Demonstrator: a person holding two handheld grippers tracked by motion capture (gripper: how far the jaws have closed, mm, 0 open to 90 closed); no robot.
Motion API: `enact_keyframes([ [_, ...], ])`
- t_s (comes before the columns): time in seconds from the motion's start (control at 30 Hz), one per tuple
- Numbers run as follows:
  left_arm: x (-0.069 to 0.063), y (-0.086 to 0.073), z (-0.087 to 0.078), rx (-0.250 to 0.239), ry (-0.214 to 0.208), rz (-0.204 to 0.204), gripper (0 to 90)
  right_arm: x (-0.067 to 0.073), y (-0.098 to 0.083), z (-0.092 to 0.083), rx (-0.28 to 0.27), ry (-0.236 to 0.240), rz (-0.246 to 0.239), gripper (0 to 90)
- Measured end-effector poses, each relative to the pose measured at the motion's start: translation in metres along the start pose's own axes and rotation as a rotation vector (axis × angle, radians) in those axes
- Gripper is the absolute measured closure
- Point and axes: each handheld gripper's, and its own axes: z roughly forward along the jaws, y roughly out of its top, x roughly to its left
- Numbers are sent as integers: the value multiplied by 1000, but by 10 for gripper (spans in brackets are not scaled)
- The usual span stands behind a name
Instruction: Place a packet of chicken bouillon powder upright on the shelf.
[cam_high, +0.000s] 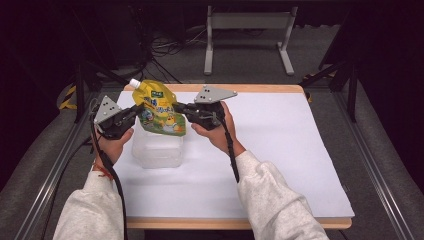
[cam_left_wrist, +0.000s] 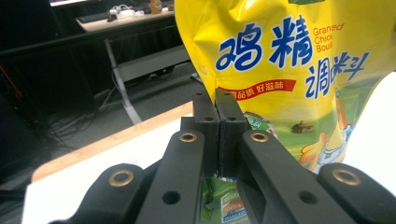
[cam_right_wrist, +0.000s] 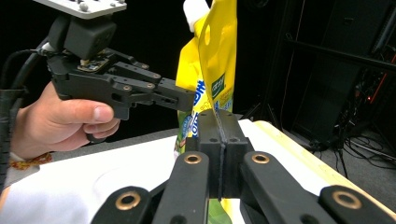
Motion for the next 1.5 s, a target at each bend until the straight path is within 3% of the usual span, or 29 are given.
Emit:
enact_keyframes([
  [0.23,5,-9,6,0,8,-14,886,-4,-8,11,10,9,-3,900],
  [0.37,7,-18,8,-6,-10,-39,888,-7,-15,14,14,11,7,900],
  [0.4,7,-19,8,-17,-18,-54,888,-8,-16,14,0,15,17,900],
  [0.57,7,-15,9,-1,5,-28,885,-8,-15,15,-4,15,15,900],
  [0.73,11,-12,9,-26,4,-37,882,-9,-12,17,-13,-9,2,900],
  [0.87,11,-10,10,-43,-4,-53,884,-15,-9,17,-29,-22,21,900],
  [1.13,15,-25,9,-52,-18,-88,872,-14,-21,24,-23,-10,11,900],
  [1.5,11,-20,14,-57,-12,-62,876,-21,-22,22,-46,-44,1,900],
])
